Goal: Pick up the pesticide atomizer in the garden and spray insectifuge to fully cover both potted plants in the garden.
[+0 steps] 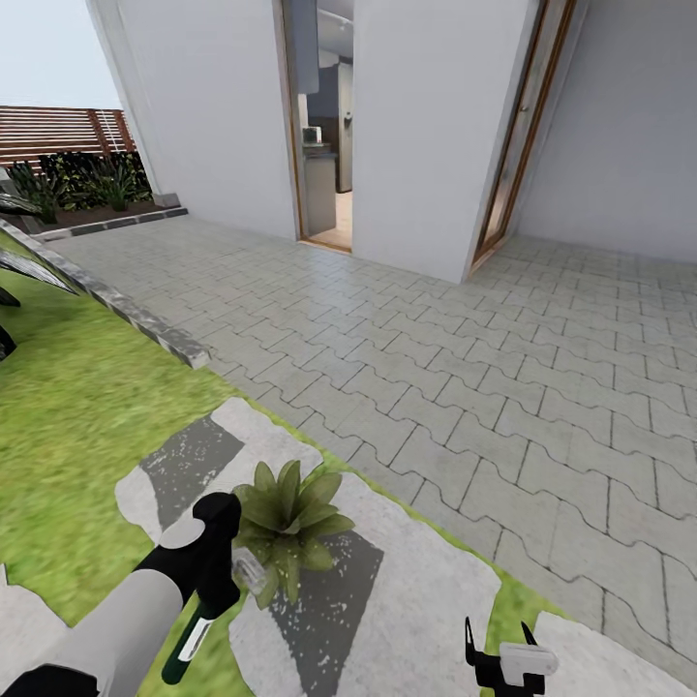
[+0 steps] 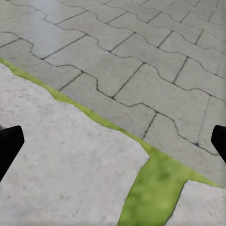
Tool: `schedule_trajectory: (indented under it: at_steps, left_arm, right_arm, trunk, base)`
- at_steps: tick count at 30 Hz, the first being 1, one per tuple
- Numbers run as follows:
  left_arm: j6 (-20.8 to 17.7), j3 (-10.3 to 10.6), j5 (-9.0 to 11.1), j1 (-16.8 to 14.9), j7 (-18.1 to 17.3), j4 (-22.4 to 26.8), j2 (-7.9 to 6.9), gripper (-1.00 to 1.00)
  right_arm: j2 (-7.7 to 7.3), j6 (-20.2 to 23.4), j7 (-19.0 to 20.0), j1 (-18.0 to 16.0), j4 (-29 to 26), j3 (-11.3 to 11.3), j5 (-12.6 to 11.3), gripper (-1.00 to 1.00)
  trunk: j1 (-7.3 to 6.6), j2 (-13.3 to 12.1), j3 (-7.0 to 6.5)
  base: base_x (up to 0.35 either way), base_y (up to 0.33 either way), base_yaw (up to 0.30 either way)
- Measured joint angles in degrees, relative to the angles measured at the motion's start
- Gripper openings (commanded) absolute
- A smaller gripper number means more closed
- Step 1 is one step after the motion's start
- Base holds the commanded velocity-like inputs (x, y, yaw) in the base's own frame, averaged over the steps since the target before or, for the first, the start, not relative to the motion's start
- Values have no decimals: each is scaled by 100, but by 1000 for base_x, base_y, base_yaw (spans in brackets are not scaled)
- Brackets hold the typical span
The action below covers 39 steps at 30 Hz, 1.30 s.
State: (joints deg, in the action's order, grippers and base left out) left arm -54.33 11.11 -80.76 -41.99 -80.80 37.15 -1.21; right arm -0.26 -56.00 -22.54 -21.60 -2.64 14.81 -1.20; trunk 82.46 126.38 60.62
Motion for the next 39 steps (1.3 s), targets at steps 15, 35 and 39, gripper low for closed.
schedule_trajectory:
  at_steps: [15,35,39]
  left_arm:
    - [-2,-8,-200,22,30,-1,-29,-100]
    - [-86,-61,-320,-78,300,100,-129,-100]
    - [-89,-97,-269,-56,493,89,-198,-100]
  right_arm:
    - [0,0,0,0,44,-1,-1,100]
    - [0,0,0,0,79,0,0,100]
    - [0,5,0,0,79,0,0,100]
  trunk:
    - [0,0,0]
    - [0,0,0]
    - [0,0,0]
  base:
    - [-104,25,0]
    - [-1,0,0]
    - [0,0,0]
